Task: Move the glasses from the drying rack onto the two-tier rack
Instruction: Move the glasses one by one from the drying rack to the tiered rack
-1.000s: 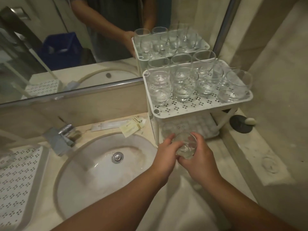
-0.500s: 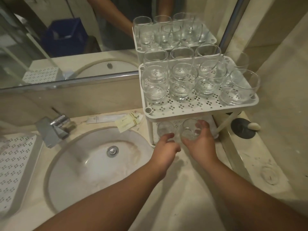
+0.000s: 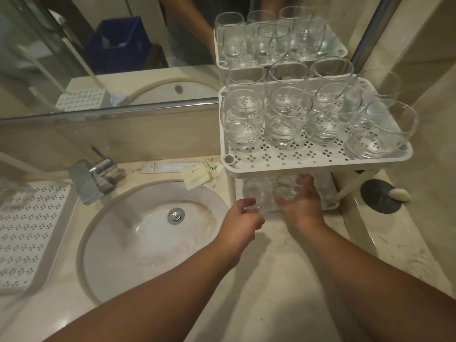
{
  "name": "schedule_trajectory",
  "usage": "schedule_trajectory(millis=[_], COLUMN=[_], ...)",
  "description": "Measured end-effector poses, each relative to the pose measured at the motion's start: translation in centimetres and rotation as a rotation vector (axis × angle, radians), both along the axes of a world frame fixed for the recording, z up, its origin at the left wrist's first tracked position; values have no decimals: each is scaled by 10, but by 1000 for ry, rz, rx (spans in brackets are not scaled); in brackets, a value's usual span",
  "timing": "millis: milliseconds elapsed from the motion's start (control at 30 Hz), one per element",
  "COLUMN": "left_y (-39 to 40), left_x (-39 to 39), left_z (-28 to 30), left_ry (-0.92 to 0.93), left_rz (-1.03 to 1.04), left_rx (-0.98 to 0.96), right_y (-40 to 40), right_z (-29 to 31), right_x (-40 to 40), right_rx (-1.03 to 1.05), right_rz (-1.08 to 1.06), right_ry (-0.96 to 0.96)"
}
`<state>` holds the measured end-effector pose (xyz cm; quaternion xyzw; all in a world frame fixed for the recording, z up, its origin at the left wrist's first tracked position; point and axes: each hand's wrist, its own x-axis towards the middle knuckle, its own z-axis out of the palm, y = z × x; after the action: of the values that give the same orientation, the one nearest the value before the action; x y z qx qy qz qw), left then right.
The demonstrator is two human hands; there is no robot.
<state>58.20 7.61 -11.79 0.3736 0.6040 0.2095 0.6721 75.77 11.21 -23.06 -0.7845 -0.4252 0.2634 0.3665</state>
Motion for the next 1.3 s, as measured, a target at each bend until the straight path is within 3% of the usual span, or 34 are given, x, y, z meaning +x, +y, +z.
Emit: schedule_trajectory(millis=[433, 667, 833, 1033, 1300], left_y=[-4, -10, -11, -12, 3], left_x=[-27, -49, -73, -124, -223], left_z=[2, 2, 4, 8, 26], left_ry=[-13, 9, -2, 60, 145], left_rz=[36, 6, -3, -93, -50], left_rx=[-1, 33, 76, 172, 307], right_y=[-2, -14, -52, -94, -98], right_z=[-26, 2, 36, 59, 82], right_x=[-10, -27, -69, -133, -235], right_rx=[13, 56, 183, 106, 175], right_rz=[2, -9, -18, -5, 149], right_ry=[-88, -253, -252, -207, -185])
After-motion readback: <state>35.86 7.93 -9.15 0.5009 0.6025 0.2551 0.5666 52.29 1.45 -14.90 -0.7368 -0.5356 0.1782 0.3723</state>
